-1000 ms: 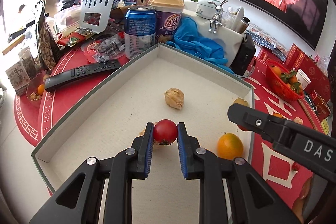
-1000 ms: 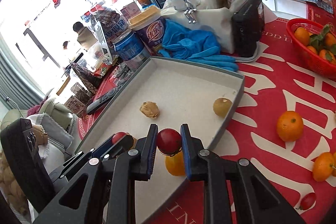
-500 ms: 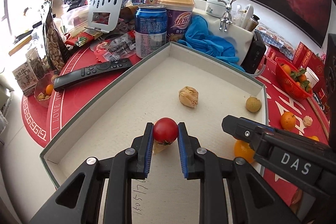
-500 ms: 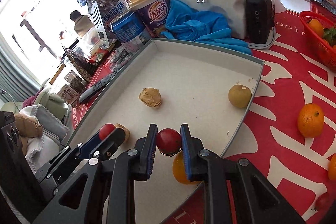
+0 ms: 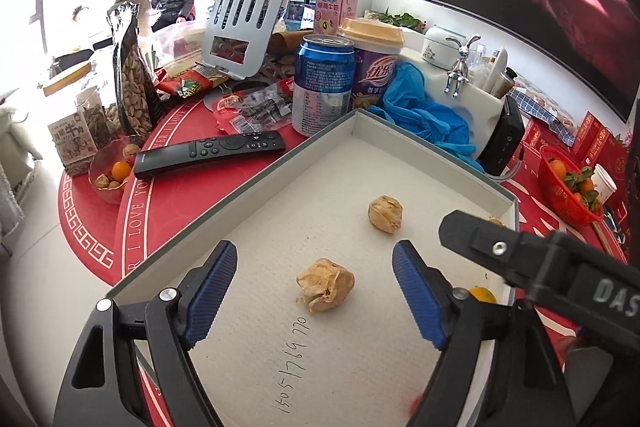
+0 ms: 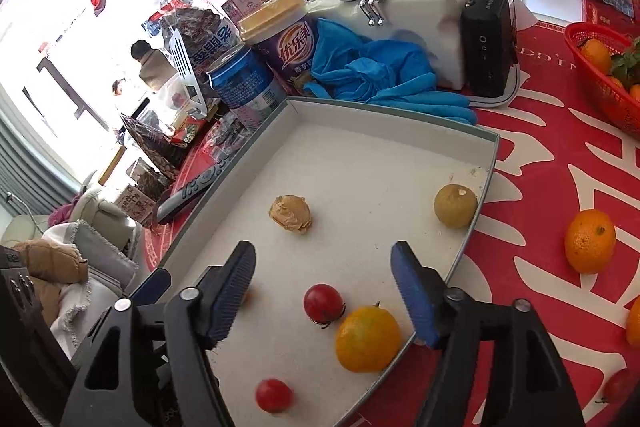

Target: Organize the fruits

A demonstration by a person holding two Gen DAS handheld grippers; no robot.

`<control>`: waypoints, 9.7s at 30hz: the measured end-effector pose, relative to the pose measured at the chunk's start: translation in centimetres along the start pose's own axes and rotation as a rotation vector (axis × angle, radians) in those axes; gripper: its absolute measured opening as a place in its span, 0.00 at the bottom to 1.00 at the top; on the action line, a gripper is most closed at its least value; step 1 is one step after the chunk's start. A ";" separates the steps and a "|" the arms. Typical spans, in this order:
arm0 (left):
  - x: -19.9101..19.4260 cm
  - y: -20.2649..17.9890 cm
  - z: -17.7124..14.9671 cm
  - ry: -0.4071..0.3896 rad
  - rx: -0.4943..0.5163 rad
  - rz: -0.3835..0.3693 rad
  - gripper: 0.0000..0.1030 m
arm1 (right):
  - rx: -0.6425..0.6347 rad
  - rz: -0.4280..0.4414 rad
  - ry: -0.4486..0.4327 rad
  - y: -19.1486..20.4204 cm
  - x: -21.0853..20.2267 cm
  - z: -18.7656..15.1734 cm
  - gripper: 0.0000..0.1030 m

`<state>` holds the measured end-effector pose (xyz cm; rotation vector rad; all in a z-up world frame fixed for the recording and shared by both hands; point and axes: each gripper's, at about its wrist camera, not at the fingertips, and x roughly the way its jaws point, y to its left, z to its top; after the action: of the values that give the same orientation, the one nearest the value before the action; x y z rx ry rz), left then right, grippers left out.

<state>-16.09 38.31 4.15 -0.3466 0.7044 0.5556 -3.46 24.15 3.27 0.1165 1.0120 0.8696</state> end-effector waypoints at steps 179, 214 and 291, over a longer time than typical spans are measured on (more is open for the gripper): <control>-1.9 -16.6 -5.6 -0.008 0.402 -0.253 0.40 | 0.083 -0.413 -0.138 -16.9 -14.1 -6.5 0.34; -2.8 -7.4 -1.3 -0.060 0.170 -0.168 0.40 | -0.051 -0.290 -0.152 -7.4 -10.9 -3.9 0.34; -2.4 -23.1 -8.9 0.137 0.581 -0.363 0.82 | 0.164 -0.686 0.007 -21.3 -16.4 -8.5 1.00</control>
<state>-8.64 14.69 2.05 0.0367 0.8768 -0.0291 -1.53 -3.79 0.05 -0.0954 1.0339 0.1625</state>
